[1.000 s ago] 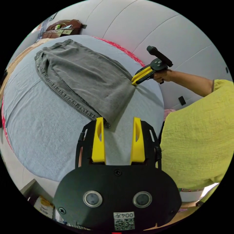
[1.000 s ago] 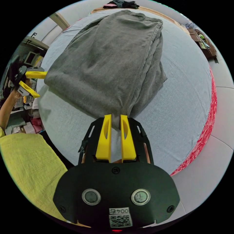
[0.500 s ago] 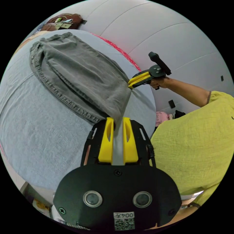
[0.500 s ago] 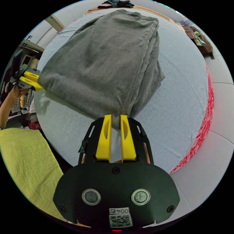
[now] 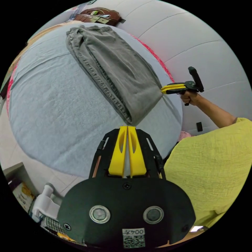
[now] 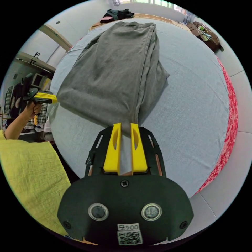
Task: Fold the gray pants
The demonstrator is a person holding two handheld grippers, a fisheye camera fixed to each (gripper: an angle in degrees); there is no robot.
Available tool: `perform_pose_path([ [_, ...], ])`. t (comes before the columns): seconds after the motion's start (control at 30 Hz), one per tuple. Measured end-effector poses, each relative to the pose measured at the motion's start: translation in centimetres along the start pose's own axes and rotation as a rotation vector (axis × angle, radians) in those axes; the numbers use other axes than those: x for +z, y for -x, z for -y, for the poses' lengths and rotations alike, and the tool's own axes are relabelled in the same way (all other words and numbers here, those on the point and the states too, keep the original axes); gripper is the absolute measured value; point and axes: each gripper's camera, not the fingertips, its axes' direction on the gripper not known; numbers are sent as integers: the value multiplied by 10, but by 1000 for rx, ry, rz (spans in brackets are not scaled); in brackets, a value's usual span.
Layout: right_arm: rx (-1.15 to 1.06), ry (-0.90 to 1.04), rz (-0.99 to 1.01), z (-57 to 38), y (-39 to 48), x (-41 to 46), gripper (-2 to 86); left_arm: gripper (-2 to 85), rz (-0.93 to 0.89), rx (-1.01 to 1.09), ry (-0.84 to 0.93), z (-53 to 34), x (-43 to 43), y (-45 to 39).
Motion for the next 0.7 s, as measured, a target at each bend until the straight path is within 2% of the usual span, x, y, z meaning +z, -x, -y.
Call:
perform_pose_path([
  [0.13,16,-77,-1,-50,-38,-28,84,11,46,-14,-73,-6,-32,-20],
  [0.27,15,-182,76,-82,-69,-47,82,23,80,37,-127,27,-30,-73],
  [0.53,7,-223,145,-97,-115,-53,81,56,241,-4,-43,85,35,-123],
  [0.7,-36,-239,163,-102,-134,-63,14,50,350,-28,22,92,62,-144],
])
